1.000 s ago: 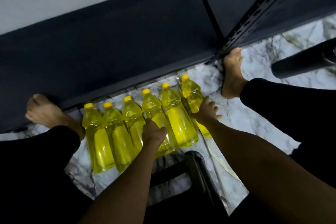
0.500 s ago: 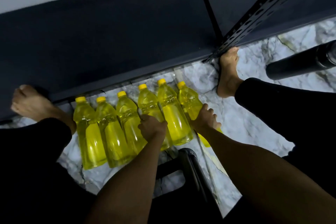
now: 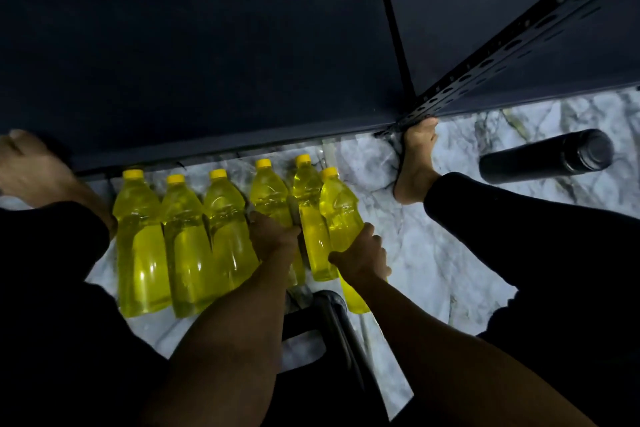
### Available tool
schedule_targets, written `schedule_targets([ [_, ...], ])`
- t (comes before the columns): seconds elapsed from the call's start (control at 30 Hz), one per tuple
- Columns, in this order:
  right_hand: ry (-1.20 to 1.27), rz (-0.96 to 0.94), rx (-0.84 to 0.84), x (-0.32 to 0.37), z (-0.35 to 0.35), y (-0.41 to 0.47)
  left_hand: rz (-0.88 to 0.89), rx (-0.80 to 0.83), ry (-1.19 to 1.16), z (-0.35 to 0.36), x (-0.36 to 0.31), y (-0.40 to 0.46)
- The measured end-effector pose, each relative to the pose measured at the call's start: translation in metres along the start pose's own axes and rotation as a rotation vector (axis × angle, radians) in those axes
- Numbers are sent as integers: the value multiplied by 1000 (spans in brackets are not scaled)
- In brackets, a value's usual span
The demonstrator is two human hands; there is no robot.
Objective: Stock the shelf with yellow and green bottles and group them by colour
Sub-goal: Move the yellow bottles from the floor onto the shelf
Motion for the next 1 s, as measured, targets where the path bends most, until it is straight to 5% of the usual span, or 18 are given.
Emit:
schedule_targets([
  [0.47,241,-42,15,22,6,-33,134,130,-128,-56,7,-50],
  [1.0,504,-226,-271,61,3,-136,237,-251,-329,-151,30,-128],
])
Point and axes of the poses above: each hand's wrist, its own y-axis towards the middle knuckle, its own z-axis out of the palm, x = y × z, the point moved 4 cm from there along y, towards the middle knuckle, and after that the axes turned 8 degrees about -y, right-handed, at the moved point
